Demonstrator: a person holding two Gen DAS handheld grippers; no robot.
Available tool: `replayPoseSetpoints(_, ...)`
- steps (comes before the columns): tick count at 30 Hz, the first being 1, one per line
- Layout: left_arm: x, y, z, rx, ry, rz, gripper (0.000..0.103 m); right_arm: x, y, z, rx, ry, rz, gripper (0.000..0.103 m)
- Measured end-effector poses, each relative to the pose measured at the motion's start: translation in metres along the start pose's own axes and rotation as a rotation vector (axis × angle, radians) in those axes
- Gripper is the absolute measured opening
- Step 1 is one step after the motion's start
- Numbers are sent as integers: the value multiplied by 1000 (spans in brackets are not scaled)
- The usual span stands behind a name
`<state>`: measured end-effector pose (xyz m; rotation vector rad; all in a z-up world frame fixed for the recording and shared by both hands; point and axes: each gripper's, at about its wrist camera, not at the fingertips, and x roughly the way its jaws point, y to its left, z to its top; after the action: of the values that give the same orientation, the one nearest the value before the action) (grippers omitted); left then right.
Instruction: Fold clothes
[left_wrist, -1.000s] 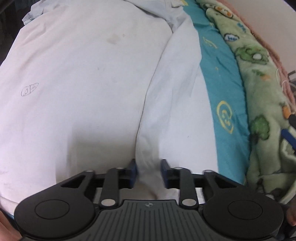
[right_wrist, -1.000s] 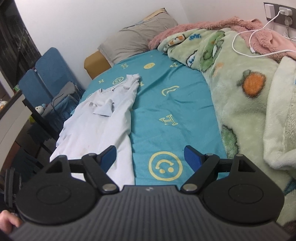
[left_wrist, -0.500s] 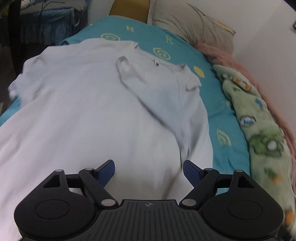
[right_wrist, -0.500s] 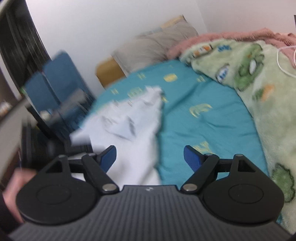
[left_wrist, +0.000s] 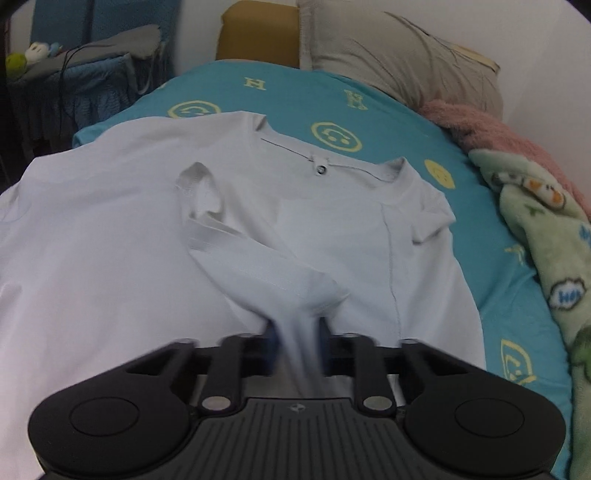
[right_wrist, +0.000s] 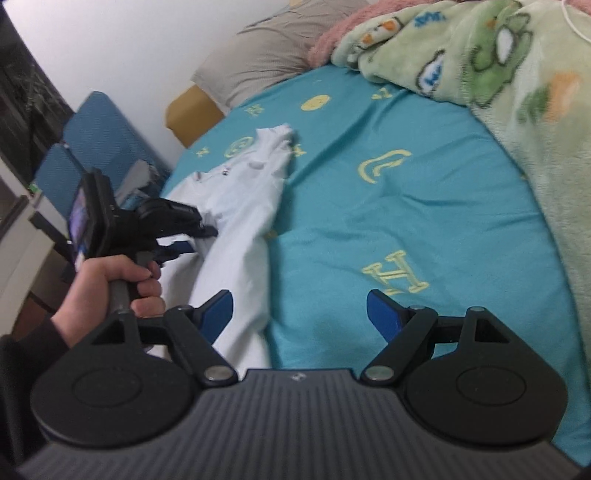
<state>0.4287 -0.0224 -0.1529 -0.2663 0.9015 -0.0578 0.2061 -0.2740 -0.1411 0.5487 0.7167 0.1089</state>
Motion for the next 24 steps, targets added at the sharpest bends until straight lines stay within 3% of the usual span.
replayPoseSetpoints(2, -11, 7, 13, -2, -34, -52, 6, -2, 7, -2, -32, -5, 15, 81)
replayPoseSetpoints(7, -37, 2, 52, 101, -204, 20, 6, -4, 17, -4, -104, -21, 2, 81)
replayPoseSetpoints(11, -15, 6, 59, 120, -173, 121, 8, -5, 14, -5, -83, -11, -4, 81)
replayPoseSetpoints(13, -10, 10, 53, 117, -145, 101, 17, -5, 14, -4, -86, -20, -9, 81)
replayPoseSetpoints(15, -15, 14, 43, 102, -139, 85, 50, -6, 13, -4, -88, -29, -15, 81)
replayPoseSetpoints(16, -19, 15, 38, 96, -131, 81, 56, -5, 12, -4, -83, -32, -11, 81)
replayPoseSetpoints(19, -50, 18, 20, 99, -112, 27, 60, -5, 12, -4, -69, -32, 7, 81)
replayPoseSetpoints(24, -151, 5, -39, 272, -199, -7, 81, -14, 19, -4, -82, -63, 34, 81)
